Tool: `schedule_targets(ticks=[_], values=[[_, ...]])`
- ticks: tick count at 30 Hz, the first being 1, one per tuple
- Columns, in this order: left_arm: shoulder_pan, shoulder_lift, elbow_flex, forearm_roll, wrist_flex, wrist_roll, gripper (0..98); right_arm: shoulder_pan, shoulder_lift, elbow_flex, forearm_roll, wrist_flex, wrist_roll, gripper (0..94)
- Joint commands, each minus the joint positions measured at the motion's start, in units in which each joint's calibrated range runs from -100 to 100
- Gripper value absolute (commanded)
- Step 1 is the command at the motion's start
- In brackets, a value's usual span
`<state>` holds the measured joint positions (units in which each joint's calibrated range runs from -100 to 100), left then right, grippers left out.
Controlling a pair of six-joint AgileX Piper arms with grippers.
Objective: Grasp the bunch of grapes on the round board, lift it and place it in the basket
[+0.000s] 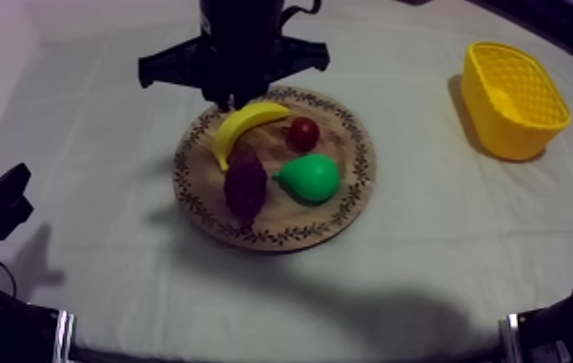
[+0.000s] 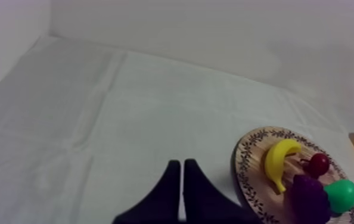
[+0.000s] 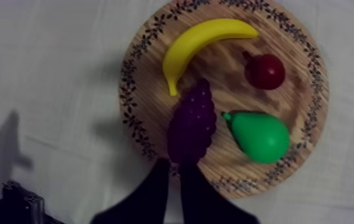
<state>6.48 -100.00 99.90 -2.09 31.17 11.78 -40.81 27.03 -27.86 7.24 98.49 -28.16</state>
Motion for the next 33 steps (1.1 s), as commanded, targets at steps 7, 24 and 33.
schedule_targets(ticks=[7,24,33], values=[[0.0,0.0,-0.02,-0.04,-0.05,0.01,0.1,0.61,0.66,-0.91,-1.57,0.05,0.97,65.7],[0.0,0.0,-0.02,-0.04,-0.05,0.01,0.1,2.77,4.01,4.8,-7.04,-4.42,2.31,92.3],[0.0,0.0,-0.02,-0.04,-0.05,0.01,0.1,3.8,8.35,9.46,-10.29,-12.45,4.67,92.0]])
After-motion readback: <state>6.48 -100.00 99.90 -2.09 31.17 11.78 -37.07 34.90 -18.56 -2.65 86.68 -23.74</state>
